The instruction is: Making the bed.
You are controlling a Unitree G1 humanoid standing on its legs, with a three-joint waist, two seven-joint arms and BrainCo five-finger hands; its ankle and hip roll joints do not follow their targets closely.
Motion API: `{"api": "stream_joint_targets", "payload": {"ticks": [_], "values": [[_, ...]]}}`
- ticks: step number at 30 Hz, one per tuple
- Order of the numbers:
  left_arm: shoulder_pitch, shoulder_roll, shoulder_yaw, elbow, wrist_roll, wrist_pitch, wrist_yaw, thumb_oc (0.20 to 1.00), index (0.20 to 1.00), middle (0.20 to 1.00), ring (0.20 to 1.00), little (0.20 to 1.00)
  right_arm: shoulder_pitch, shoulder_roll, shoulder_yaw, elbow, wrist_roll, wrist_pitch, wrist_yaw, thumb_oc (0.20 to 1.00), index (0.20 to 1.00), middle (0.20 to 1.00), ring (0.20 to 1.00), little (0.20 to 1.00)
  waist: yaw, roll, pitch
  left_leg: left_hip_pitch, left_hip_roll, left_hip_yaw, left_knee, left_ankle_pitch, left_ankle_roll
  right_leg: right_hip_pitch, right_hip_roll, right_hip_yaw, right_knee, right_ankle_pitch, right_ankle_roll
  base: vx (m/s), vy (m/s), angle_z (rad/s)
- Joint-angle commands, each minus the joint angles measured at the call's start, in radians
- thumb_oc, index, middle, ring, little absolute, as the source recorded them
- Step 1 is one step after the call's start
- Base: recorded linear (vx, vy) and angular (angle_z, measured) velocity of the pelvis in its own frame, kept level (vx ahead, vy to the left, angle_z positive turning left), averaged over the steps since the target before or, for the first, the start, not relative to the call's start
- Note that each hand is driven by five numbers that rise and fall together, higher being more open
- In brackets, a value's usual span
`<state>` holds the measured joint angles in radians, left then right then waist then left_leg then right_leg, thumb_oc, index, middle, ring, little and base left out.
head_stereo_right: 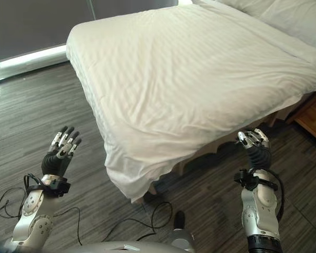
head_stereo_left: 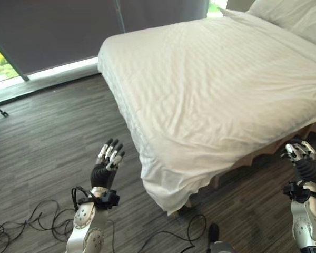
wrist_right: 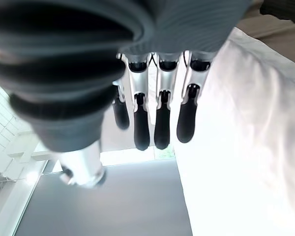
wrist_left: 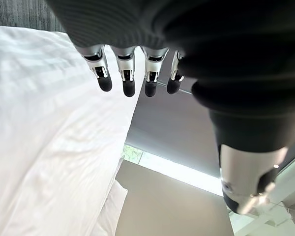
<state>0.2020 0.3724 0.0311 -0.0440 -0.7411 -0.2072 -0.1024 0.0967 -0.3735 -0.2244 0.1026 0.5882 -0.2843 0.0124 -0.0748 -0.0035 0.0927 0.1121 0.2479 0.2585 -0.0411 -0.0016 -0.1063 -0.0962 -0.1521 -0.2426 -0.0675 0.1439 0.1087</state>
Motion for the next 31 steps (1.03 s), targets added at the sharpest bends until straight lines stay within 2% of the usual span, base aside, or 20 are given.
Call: {"api": "stream_joint_targets", "payload": {"ticks": [1,4,5,6,8,9,16,31], "values": [[-0.027,-0.015,0.041,-0.009,-0.019,-0.056,-0.012,1.000,1.000,1.000,1.000,1.000,-0.023,-0.020,0.019,-0.118,0.003,-0.042,0.043,1.000,1.000,1.000,1.000,1.000,0.020,-0.018,0.046,-0.090,0.067,-0.165,0.297,0.189,-0.076,0.042,0.016,0.049,0.099,-0.097,-0.027,0.02,-0.113,-0.15],[-0.001,-0.047,0.044,-0.015,-0.014,-0.053,-0.006,1.000,1.000,1.000,1.000,1.000,0.020,-0.010,0.057,-0.160,-0.006,-0.017,0.074,1.000,1.000,1.000,1.000,1.000,0.030,-0.034,0.046,-0.125,0.053,-0.217,0.372,0.223,-0.072,0.076,0.026,0.058,0.065,-0.104,-0.044,0.05,-0.144,-0.31],[0.000,-0.062,0.026,-0.002,-0.009,-0.047,-0.003,1.000,1.000,1.000,1.000,1.000,0.029,0.004,0.076,-0.141,-0.003,-0.012,0.076,1.000,1.000,1.000,1.000,1.000,0.048,-0.040,0.050,-0.174,-0.014,-0.241,0.314,0.153,-0.040,0.095,0.017,0.055,0.050,-0.109,-0.041,0.05,-0.064,-0.44],[0.001,-0.062,0.026,-0.002,-0.008,-0.047,-0.003,1.000,1.000,1.000,1.000,1.000,0.030,0.004,0.076,-0.140,-0.003,-0.013,0.076,1.000,1.000,1.000,1.000,1.000,0.047,-0.042,0.050,-0.173,-0.016,-0.241,0.316,0.150,-0.038,0.098,0.014,0.054,0.048,-0.111,-0.039,0.05,-0.062,0.11],[-0.001,-0.063,0.006,0.023,0.007,-0.043,-0.003,1.000,1.000,1.000,1.000,1.000,0.037,0.034,0.092,-0.132,0.007,-0.010,0.074,1.000,1.000,1.000,1.000,1.000,0.054,-0.048,0.051,-0.200,-0.078,-0.221,0.247,0.063,-0.005,0.117,0.006,0.050,0.035,-0.110,-0.031,0.08,0.027,0.60],[-0.011,-0.055,-0.019,0.044,0.031,-0.046,0.014,1.000,1.000,1.000,1.000,1.000,0.064,0.061,0.115,-0.138,0.007,-0.006,0.080,1.000,1.000,1.000,1.000,1.000,0.052,-0.033,0.049,-0.204,-0.135,-0.180,0.146,0.034,0.018,0.114,0.009,0.040,0.057,-0.122,-0.020,0.09,0.079,0.45],[-0.009,-0.067,-0.033,0.047,0.055,-0.027,0.024,1.000,1.000,1.000,1.000,1.000,0.088,0.111,0.145,-0.139,0.036,0.023,0.090,1.000,1.000,1.000,1.000,1.000,0.043,-0.011,0.010,-0.117,-0.161,-0.152,0.032,0.031,0.048,0.136,-0.004,0.048,0.037,-0.114,0.000,0.10,0.093,0.00],[-0.025,-0.078,-0.032,0.066,0.069,-0.037,0.053,1.000,1.000,1.000,1.000,1.000,0.070,0.111,0.151,-0.155,0.006,0.028,0.056,1.000,1.000,1.000,1.000,1.000,0.049,-0.025,-0.025,-0.057,-0.180,-0.122,-0.009,0.003,0.073,0.141,-0.025,0.070,0.026,-0.098,0.028,0.03,0.028,-0.11]]}}
